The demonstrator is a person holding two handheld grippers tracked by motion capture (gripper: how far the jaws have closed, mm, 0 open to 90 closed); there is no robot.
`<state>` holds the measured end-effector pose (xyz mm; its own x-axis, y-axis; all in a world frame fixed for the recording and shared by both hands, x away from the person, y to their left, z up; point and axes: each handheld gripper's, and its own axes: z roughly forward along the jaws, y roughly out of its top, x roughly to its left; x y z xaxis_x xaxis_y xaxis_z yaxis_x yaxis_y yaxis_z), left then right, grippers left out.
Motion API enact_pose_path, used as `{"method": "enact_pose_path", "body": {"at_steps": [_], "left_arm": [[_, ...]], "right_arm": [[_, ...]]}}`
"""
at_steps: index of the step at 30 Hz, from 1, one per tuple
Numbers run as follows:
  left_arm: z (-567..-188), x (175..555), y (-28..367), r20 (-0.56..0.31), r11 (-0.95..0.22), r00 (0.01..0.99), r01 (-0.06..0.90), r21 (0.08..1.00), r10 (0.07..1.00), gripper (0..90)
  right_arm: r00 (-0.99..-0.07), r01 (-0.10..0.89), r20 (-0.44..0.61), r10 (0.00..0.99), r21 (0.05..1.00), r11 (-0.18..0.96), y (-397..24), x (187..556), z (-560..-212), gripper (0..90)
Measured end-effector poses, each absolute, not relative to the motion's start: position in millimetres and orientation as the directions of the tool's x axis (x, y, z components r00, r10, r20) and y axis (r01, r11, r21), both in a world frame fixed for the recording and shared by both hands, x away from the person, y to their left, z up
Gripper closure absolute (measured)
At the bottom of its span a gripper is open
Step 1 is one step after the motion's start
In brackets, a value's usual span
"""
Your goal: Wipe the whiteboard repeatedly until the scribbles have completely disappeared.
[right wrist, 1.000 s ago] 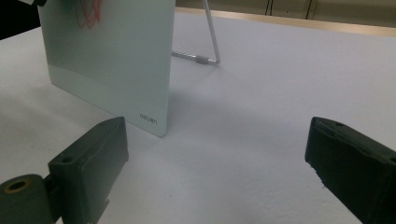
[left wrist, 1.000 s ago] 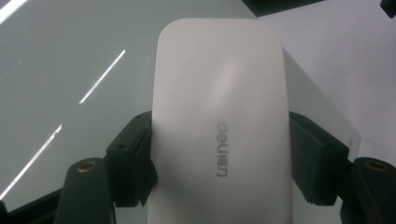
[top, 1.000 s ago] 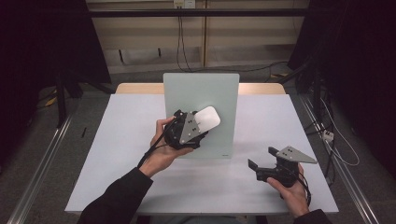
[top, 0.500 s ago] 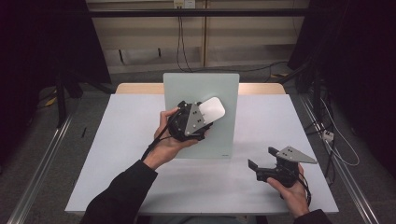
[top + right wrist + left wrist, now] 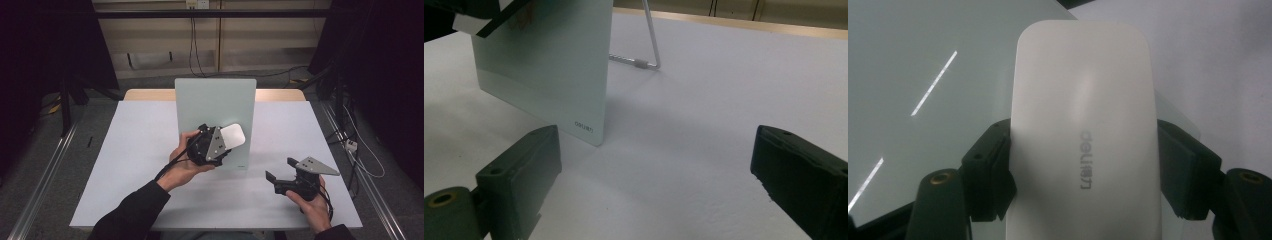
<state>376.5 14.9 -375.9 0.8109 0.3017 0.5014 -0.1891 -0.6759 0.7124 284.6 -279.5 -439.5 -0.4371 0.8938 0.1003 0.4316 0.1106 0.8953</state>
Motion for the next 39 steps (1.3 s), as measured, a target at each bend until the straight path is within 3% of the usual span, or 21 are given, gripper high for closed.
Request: {"method": "enact_pose_path", "body": {"at_steps": [5, 18, 30, 39], "left_arm": [[-372, 379, 17, 0.49, -0.675, 0.818, -0.181, 0.715, 0.3, 31.2], [-339, 396, 46, 0.469, -0.597, 0.781, -0.157, 0.787, 0.412, 31.1], [-370, 382, 45, 0.506, -0.677, 0.8, -0.18, 0.713, 0.321, 31.1], [-386, 374, 41, 0.485, -0.704, 0.829, -0.168, 0.69, 0.278, 31.2]], "right_arm": [[-0.438, 0.432, 0.099, 0.893, 0.895, 0.113, -280, 285, -440, 5.9], [-0.436, 0.433, 0.104, 0.894, 0.895, 0.108, -280, 285, -440, 6.0], [-0.436, 0.434, 0.103, 0.894, 0.895, 0.108, -279, 285, -440, 5.9], [-0.437, 0.434, 0.102, 0.894, 0.894, 0.11, -280, 285, -440, 5.9]]}}
